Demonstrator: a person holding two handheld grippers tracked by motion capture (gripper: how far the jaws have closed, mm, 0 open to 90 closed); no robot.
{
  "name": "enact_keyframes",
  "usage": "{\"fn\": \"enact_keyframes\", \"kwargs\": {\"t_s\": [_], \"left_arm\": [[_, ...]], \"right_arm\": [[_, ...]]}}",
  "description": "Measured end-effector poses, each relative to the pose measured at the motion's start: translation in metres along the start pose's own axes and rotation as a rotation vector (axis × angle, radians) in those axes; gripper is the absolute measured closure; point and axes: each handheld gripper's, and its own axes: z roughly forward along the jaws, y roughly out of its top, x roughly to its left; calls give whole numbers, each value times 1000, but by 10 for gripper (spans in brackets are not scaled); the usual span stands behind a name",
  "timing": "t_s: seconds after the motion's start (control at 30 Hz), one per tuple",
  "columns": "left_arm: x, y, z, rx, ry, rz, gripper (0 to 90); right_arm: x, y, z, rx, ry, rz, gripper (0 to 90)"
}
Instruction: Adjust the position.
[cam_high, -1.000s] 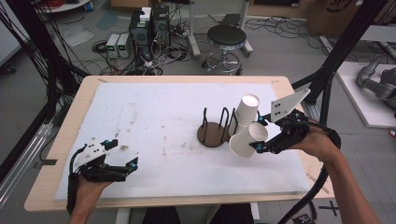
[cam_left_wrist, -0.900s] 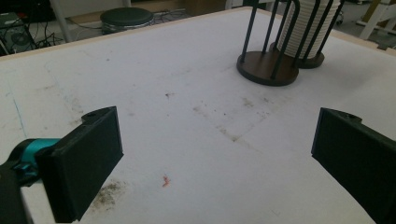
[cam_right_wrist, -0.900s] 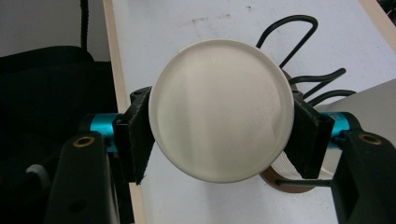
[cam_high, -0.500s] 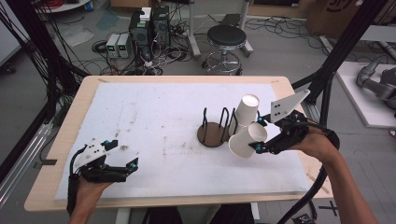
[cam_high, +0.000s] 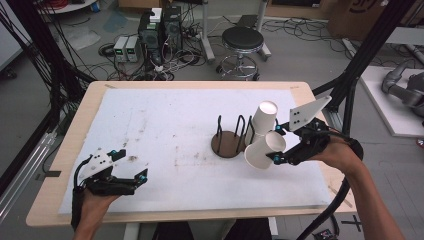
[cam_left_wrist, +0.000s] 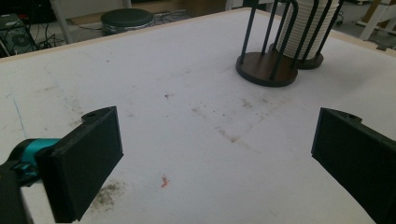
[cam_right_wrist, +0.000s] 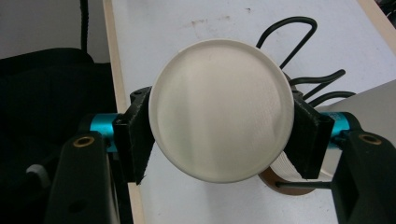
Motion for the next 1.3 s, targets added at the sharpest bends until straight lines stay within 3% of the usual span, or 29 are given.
{"fn": "enact_keyframes", "kwargs": {"t_s": [0.13, 0.17, 0.67, 1.3], "left_arm": [[0, 0, 0, 2, -18, -3, 18], [0, 1, 1, 3, -46, -4, 18], [0, 14, 2, 35, -177, 18, 18], [-7, 28, 11, 33, -267, 54, 18]], "right_arm": [[-1, -1, 1, -3, 4, 2, 345], [-1, -1, 1, -3, 4, 1, 345], [-5, 0, 9, -10, 32, -12, 345], [-3, 1, 3, -15, 31, -8, 345]]}}
